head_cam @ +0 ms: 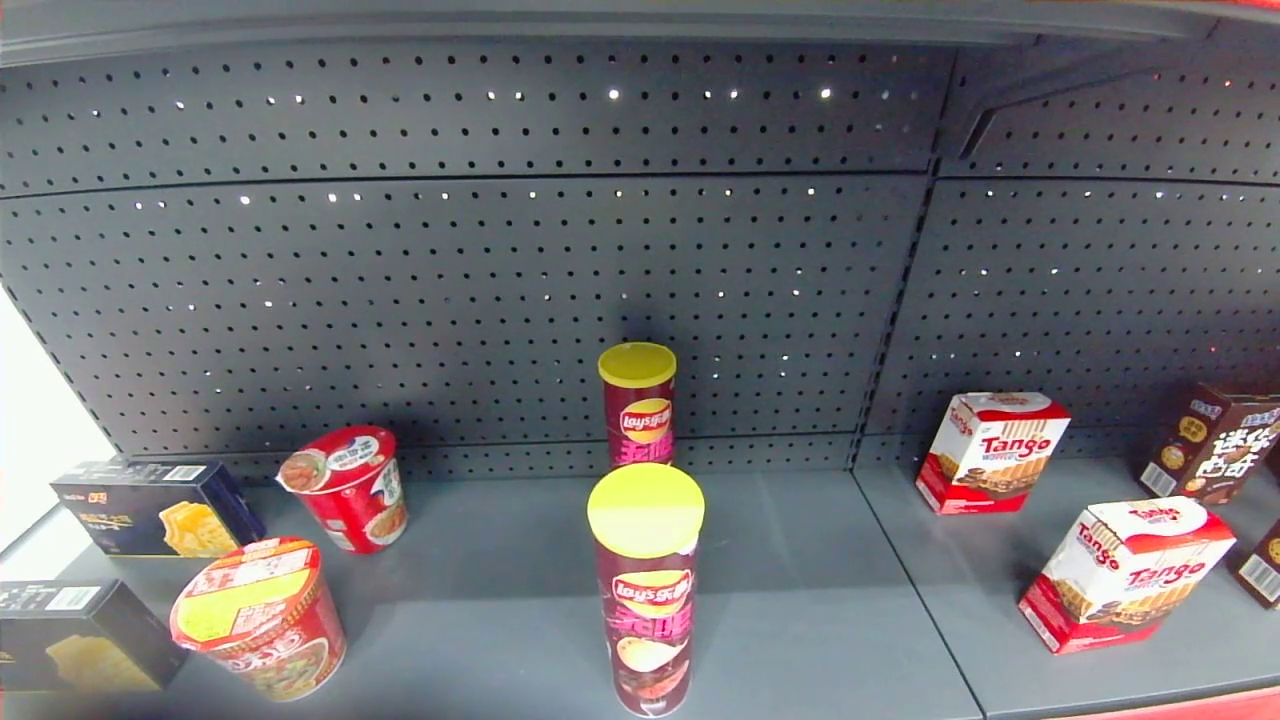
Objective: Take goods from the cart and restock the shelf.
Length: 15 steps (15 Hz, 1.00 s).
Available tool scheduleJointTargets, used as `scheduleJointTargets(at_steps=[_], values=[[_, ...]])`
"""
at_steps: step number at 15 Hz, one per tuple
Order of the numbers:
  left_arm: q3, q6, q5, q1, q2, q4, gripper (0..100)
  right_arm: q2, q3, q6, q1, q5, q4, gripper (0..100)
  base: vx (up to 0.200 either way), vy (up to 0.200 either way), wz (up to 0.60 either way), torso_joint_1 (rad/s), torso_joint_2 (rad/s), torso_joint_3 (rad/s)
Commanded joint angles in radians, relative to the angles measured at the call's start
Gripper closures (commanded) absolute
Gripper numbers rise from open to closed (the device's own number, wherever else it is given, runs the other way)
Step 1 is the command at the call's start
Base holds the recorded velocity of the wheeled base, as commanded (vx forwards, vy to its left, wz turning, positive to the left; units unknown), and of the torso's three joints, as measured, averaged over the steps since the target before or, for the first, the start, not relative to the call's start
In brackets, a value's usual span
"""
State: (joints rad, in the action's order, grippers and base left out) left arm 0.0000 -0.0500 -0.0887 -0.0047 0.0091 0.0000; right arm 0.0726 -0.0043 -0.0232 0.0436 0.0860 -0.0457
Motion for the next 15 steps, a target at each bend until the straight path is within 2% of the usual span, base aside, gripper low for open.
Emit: scheduleJointTargets(at_steps=[1, 15], values=[[0.0, -0.001, 0.0, 0.0, 0.002, 0.0, 0, -0.073, 0.001, 0.029, -0.031, -0.134, 0.069, 0, 0.0, 0.0, 0.0, 0.0, 0.0, 0.0], [0.0, 0.001, 0.001, 0.0, 0.002, 0.0, 0, -0.073, 0.003, 0.022, -0.031, -0.134, 0.056, 0, 0.0, 0.0, 0.0, 0.0, 0.0, 0.0]])
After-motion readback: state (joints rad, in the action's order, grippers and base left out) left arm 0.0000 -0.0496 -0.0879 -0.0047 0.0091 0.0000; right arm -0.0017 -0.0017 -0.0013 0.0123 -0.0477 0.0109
